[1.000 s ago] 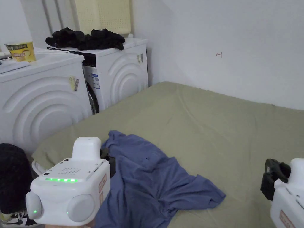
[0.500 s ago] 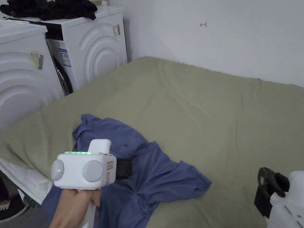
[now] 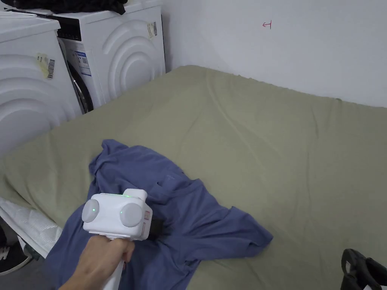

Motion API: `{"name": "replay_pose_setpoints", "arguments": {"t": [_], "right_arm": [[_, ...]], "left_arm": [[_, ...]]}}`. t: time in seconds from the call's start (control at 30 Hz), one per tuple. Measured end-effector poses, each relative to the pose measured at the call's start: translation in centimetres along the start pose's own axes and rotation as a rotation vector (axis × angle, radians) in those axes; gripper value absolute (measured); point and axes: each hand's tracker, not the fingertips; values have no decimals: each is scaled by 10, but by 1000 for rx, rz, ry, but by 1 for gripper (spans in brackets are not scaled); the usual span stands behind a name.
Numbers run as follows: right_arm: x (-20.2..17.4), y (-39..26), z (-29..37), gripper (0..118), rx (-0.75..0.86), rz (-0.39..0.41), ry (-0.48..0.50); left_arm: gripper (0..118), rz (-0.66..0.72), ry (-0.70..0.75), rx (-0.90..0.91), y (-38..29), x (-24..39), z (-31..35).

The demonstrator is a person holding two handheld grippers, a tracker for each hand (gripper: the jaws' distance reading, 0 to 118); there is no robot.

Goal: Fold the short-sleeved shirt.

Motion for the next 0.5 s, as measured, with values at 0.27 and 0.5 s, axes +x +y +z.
{"name": "replay_pose_setpoints", "arguments": {"t": [0.27, 0.5], "right_arm": [[25, 0, 40, 0, 28, -22, -45], [69, -12, 92, 0, 58, -96, -172]], "left_arm": [[0, 25, 0, 43, 13, 7, 28], [0, -61, -120, 133, 46, 74, 73]]}}
